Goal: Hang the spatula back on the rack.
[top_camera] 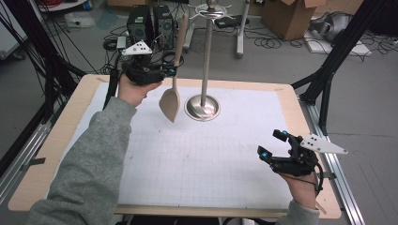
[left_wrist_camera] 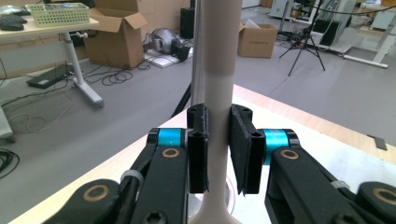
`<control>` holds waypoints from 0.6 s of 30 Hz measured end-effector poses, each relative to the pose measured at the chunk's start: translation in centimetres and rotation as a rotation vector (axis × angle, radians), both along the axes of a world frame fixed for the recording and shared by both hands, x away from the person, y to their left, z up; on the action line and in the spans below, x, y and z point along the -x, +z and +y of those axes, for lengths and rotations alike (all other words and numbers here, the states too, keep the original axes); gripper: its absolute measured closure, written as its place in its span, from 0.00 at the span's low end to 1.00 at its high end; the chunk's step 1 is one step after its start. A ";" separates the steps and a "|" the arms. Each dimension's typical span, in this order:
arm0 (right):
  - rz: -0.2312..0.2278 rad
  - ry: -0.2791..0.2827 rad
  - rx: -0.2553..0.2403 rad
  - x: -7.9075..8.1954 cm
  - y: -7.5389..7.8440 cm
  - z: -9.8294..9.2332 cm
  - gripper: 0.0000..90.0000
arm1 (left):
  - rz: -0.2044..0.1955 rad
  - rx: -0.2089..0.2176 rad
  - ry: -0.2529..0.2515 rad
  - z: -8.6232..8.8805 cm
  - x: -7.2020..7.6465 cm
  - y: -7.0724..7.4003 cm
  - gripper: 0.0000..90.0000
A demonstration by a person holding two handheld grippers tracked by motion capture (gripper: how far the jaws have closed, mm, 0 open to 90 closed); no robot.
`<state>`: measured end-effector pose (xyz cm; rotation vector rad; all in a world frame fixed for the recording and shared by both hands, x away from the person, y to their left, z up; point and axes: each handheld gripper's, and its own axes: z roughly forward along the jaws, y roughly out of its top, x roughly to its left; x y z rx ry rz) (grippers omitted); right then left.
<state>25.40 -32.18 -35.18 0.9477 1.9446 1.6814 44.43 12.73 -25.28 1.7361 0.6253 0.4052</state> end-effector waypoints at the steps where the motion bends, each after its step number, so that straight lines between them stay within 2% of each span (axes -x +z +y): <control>1: -0.001 -0.001 -0.002 0.0 0.0 0.0 0.12 | 0.003 -0.005 -0.003 0.0 0.0 0.0 0.86; 9: 0.006 -0.002 -0.002 0.0 -0.2 -0.2 0.12 | 0.014 0.010 0.004 0.1 -0.4 -0.2 0.86; 16: 0.009 -0.005 -0.006 -0.1 -0.3 -0.3 0.12 | 0.014 0.009 -0.002 0.0 -0.6 -0.2 0.86; 18: 0.012 -0.005 -0.007 -0.1 -0.4 -0.4 0.12 | 0.013 -0.005 0.000 -0.1 -0.6 0.0 0.86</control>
